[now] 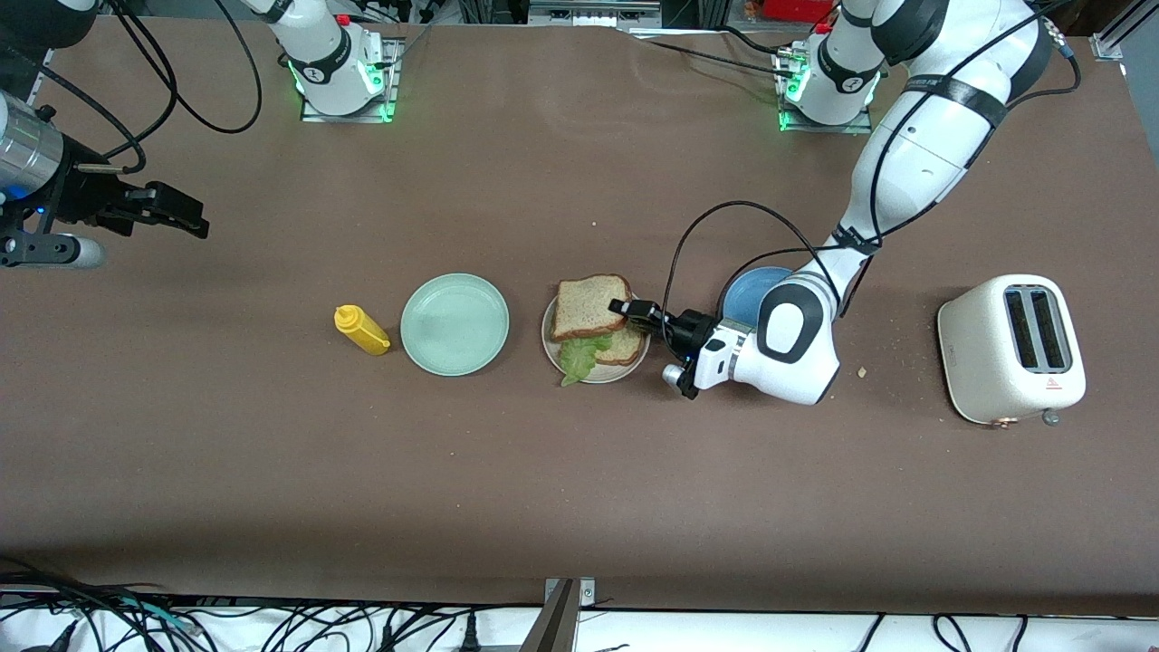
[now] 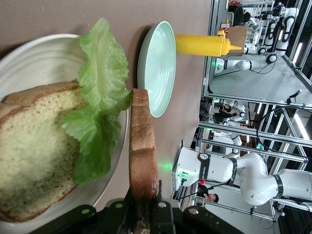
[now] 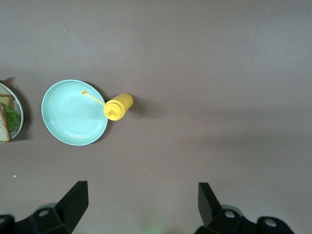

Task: Make sandwich in beige plate with both arms
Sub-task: 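Open the left gripper to release the bread and lift away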

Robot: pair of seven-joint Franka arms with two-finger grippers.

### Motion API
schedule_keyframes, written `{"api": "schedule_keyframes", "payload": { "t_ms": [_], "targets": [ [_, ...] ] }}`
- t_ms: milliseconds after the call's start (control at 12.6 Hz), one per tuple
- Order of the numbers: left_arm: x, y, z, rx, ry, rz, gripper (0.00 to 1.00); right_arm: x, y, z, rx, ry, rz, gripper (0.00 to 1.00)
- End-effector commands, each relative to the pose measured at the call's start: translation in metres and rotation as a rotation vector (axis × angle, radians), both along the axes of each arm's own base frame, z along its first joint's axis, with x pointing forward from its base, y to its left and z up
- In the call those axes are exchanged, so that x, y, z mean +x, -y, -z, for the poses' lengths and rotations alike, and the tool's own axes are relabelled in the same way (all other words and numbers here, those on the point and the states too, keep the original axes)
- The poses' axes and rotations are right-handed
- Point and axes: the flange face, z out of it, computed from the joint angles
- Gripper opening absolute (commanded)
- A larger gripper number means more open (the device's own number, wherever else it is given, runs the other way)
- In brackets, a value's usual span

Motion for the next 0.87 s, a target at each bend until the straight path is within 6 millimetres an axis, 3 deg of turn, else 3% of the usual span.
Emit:
{"api": "schedule_keyframes", "payload": {
  "t_ms": [0,79,477,795],
  "targets": [
    [0.007,-0.001,0.002,-0.036,0.020,-0.018,0.55,0.000,0.002,-0.003,-0.015,0.014,-0.003,1.00],
    [0.009,-0.005,0.002,-0.039,0.039,-0.015,0.98,0.000,0.002,-0.002,-0.016,0.013,-0.003,1.00],
    [0.016,-0.017,-0.008,-0.061,0.120,-0.001,1.00,-0.002,-0.003,0.017,-0.023,-0.048,-0.020,1.00],
    [0.034,-0.054,-0.035,0.017,0.200,0.036,1.00,-0.007,-0.006,0.025,-0.027,-0.108,-0.021,1.00]
  ]
}}
